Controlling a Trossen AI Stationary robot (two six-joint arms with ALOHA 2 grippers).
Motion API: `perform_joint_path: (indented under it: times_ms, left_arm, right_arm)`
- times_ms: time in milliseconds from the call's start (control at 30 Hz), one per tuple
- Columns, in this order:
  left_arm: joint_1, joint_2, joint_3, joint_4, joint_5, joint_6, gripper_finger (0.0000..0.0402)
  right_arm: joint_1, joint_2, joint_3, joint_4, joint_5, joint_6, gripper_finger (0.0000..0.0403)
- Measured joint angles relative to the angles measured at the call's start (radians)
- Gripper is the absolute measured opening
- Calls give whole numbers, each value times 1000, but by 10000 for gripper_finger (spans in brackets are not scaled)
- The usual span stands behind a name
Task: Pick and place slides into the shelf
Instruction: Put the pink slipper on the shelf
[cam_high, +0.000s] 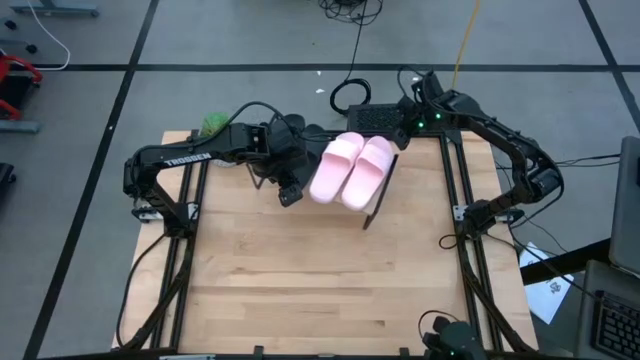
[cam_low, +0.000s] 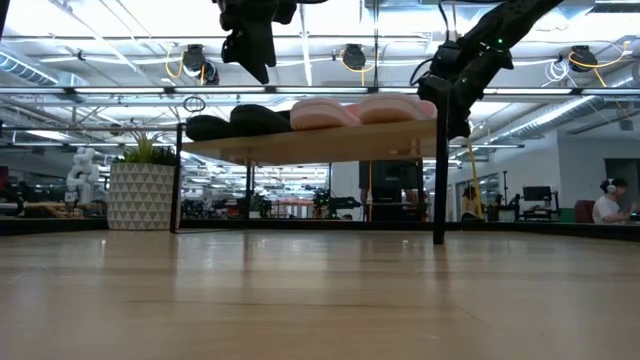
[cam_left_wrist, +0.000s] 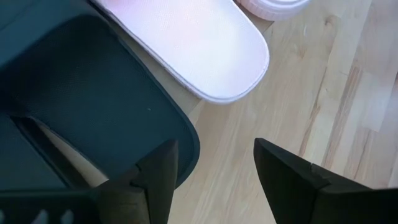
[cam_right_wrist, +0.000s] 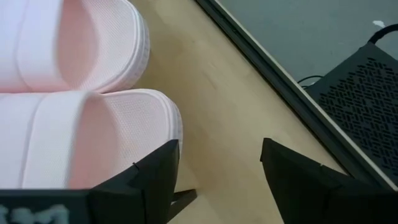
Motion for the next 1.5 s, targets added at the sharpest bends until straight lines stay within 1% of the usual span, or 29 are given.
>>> perform_joint_path:
  times_ms: [233, 567, 633, 833, 1000, 1100, 1167, 1267, 1333, 1433, 1500]
  left_arm:
    - [0, 0, 0, 0, 0, 0, 209]
    - [0, 0, 0, -4, -9, 9, 209]
    - [0, 0, 0, -7, -15, 30, 209]
    - [-14, 0, 0, 15, -16, 59, 209]
    - [-53, 0, 0, 109, -2, 61, 209]
    - [-83, 0, 0, 172, -7, 101, 209]
    - [-101, 0, 0, 227, -51, 140, 209]
    - [-121, 13, 0, 357, -185, 185, 209]
    - [-127, 30, 0, 449, -242, 214, 209]
    - [-127, 72, 0, 583, -243, 259, 209]
    - [-127, 112, 0, 625, -240, 273, 209]
  right_arm:
    - [6, 0, 0, -19, -27, 7, 222]
    - [14, 0, 0, -11, -34, 9, 222]
    - [18, 0, 0, -8, -51, 12, 222]
    - [21, 0, 0, -7, -51, 6, 222]
    - [19, 0, 0, -7, -52, 7, 222]
    - [19, 0, 0, -7, -52, 6, 222]
    - [19, 0, 0, -7, -51, 7, 222]
    - [12, 0, 0, -8, -54, 7, 222]
    - [7, 0, 0, -10, -55, 9, 222]
    - [3, 0, 0, -23, -55, 8, 222]
    - [-1, 0, 0, -42, -55, 7, 222]
